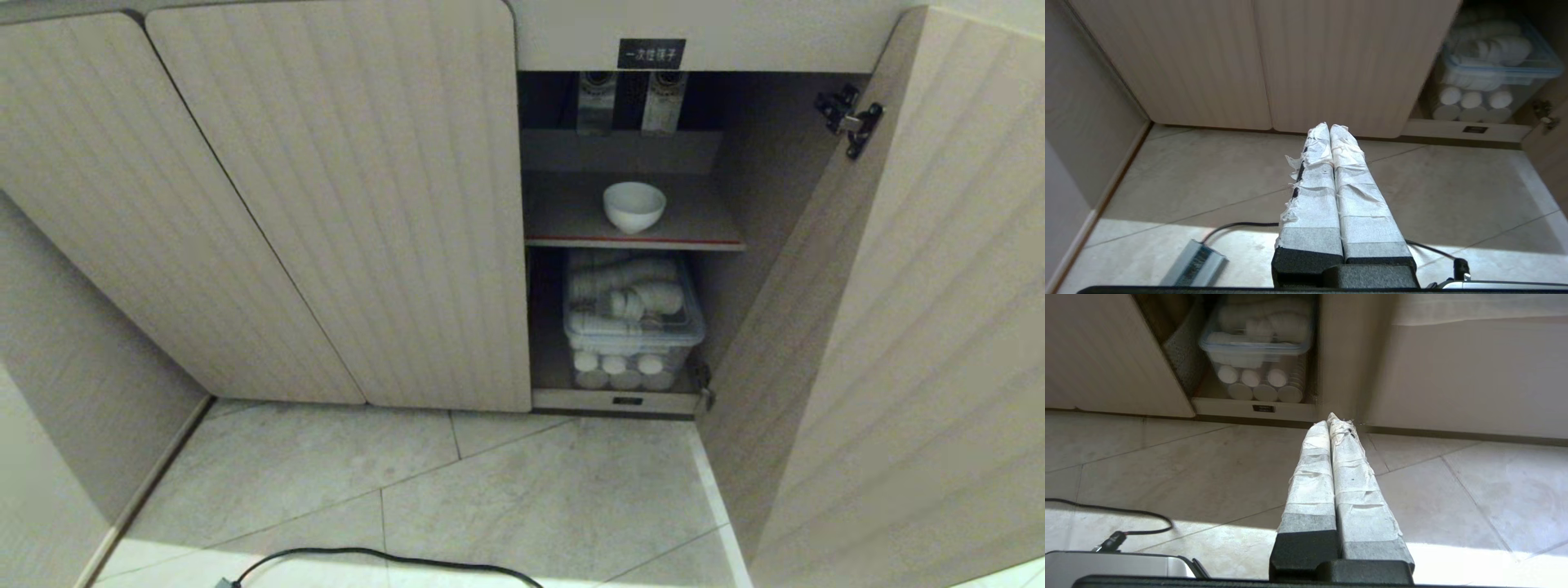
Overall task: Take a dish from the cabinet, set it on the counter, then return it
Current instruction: Take the bowl from the cabinet
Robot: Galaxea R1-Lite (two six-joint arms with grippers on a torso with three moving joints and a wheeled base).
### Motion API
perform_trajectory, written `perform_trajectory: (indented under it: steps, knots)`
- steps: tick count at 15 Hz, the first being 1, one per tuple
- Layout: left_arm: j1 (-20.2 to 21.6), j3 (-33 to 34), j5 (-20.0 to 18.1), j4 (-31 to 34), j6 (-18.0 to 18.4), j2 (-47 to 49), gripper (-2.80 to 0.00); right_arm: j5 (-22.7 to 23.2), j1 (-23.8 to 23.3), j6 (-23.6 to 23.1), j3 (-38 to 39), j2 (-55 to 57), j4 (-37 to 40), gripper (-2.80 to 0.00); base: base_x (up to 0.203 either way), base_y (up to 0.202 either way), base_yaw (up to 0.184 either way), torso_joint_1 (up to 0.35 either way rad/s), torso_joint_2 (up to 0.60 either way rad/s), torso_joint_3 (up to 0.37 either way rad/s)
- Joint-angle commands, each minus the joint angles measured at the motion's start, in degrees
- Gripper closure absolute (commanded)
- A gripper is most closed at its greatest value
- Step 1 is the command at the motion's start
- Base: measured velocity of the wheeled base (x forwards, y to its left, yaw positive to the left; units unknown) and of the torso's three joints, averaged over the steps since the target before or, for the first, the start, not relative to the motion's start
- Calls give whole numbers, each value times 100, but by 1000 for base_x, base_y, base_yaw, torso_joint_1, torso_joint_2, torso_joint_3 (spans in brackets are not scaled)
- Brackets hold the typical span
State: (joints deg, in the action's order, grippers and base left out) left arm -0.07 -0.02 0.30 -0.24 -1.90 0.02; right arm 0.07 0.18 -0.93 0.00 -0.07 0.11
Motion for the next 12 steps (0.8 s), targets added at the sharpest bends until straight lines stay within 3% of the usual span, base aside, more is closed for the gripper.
perform_trajectory:
  steps: [1, 12]
  knots:
    - [-1, 2, 5, -2, -3, -2, 0, 1, 8, -4, 0, 7, -2, 0, 0, 193, -2, 2, 2, 2]
    - [-1, -4, 5, -2, -3, -2, 0, 1, 1, 3, 0, 7, -2, 0, 0, 184, -2, 3, 3, 2]
